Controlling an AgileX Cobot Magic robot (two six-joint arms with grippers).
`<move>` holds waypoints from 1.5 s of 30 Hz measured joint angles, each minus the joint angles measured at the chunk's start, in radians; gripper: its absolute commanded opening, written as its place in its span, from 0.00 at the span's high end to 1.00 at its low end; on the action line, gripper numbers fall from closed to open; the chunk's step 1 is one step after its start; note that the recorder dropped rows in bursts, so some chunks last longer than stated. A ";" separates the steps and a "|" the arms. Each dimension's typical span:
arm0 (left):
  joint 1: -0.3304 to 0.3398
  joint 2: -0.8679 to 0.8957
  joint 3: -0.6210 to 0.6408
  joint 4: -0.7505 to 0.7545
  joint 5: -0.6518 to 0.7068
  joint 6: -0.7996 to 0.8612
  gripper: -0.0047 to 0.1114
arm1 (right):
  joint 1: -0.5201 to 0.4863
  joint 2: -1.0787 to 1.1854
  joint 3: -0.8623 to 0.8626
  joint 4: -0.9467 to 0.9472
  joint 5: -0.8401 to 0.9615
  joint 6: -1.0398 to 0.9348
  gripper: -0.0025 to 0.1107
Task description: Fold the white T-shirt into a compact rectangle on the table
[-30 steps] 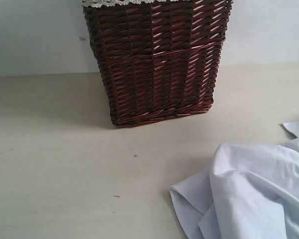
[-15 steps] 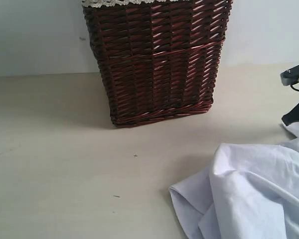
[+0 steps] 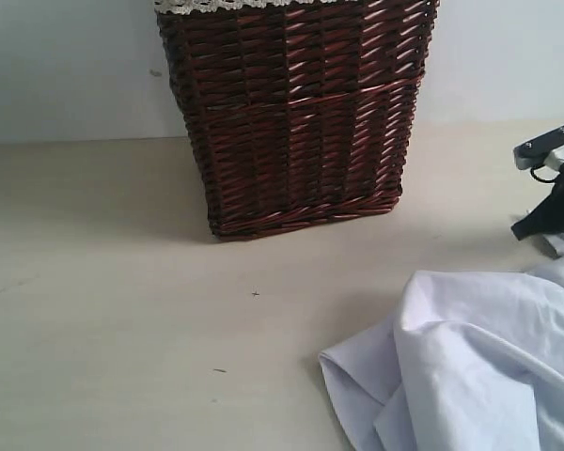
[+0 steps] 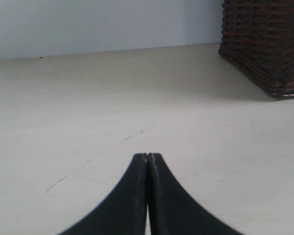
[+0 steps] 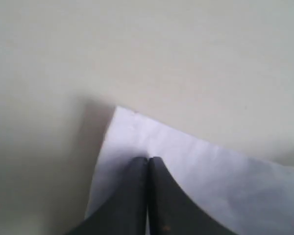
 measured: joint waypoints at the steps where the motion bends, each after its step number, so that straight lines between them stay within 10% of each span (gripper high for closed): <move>1: 0.000 0.000 0.000 0.000 0.000 0.000 0.96 | 0.000 0.011 -0.003 0.000 -0.040 0.007 0.98; 12: 0.000 0.000 0.000 0.000 0.000 0.000 0.96 | 0.000 0.171 -0.118 0.008 -0.426 0.311 0.98; 28: 0.000 0.000 0.000 0.000 0.000 0.000 0.96 | 0.001 0.010 -0.069 0.005 -0.064 0.198 0.98; 45: 0.000 0.000 0.000 0.000 0.000 0.000 0.96 | 0.001 0.247 -0.188 0.011 -0.474 0.346 0.98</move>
